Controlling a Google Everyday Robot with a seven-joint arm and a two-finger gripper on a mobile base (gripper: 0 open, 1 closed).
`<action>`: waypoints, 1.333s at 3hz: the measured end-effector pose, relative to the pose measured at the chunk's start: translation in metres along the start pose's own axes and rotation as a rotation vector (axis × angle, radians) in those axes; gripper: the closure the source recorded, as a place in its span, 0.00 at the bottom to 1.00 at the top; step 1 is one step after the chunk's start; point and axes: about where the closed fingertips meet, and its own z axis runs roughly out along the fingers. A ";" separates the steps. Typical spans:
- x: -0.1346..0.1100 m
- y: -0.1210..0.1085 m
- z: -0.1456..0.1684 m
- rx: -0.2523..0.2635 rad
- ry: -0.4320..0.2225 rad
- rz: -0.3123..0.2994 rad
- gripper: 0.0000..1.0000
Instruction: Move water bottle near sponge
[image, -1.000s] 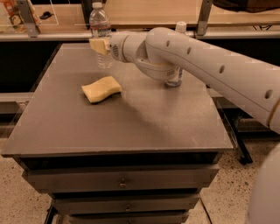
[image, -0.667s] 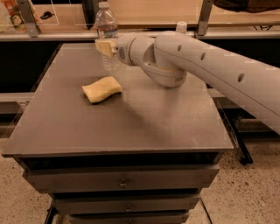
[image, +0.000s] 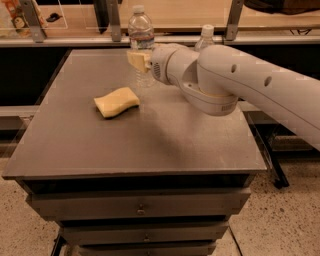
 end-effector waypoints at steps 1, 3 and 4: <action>0.007 0.009 -0.015 0.026 0.014 0.002 1.00; 0.019 0.027 -0.004 0.075 -0.013 0.029 1.00; 0.031 0.033 0.004 0.103 -0.026 0.034 1.00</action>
Offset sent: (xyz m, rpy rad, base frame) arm -0.0353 0.0196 -0.0353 0.0233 0.0019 -0.1024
